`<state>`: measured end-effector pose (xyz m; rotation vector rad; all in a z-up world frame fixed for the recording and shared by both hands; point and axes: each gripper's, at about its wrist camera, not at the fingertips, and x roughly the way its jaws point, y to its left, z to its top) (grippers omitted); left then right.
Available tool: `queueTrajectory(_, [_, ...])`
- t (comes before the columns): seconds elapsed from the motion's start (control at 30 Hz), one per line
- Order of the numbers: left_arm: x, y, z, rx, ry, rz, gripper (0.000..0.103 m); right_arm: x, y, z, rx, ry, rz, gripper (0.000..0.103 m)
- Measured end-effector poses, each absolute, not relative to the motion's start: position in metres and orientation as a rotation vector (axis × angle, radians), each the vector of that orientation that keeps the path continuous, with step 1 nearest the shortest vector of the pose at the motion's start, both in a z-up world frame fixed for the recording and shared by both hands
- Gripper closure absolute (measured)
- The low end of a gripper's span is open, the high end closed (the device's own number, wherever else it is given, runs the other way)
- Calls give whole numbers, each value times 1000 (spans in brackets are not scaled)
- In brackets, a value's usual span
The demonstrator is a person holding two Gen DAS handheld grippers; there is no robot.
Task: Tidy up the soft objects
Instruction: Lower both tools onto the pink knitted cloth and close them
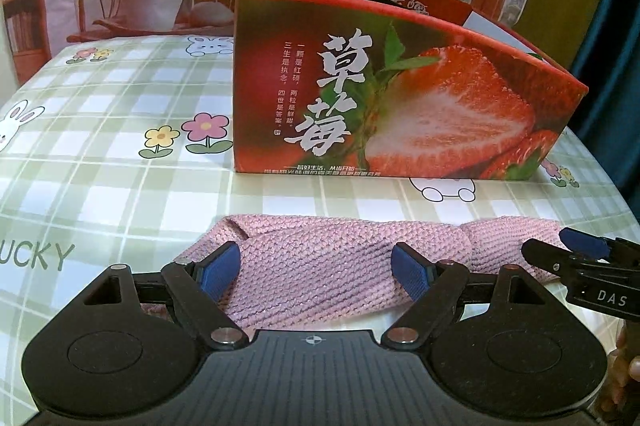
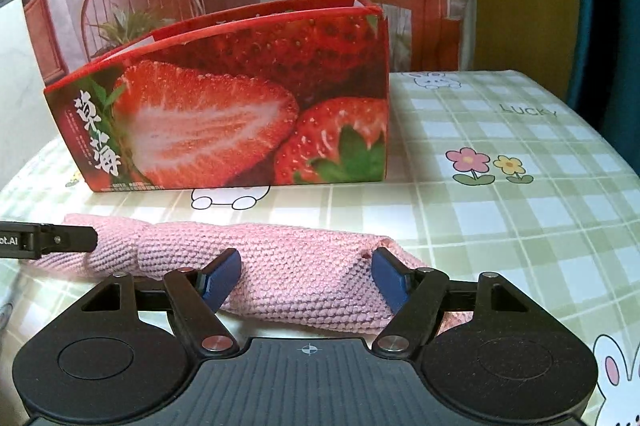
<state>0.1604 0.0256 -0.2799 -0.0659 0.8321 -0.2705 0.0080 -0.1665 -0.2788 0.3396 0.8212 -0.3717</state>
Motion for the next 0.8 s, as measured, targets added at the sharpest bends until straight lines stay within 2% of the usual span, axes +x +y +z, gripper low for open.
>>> queueTrajectory(0.37, [157, 25, -283, -85, 817, -291, 21, 11, -169, -283, 321, 815, -352, 25])
queueTrajectory(0.53, [154, 21, -282, -92, 812, -348, 36, 12, -167, -283, 309, 817, -353, 24])
queueTrajectory(0.67, [154, 23, -283, -137, 820, -387, 58, 13, -168, -283, 308, 816, -353, 24])
queueTrajectory(0.8, [153, 22, -285, -145, 823, -399, 61, 13, -168, -283, 308, 816, -353, 24])
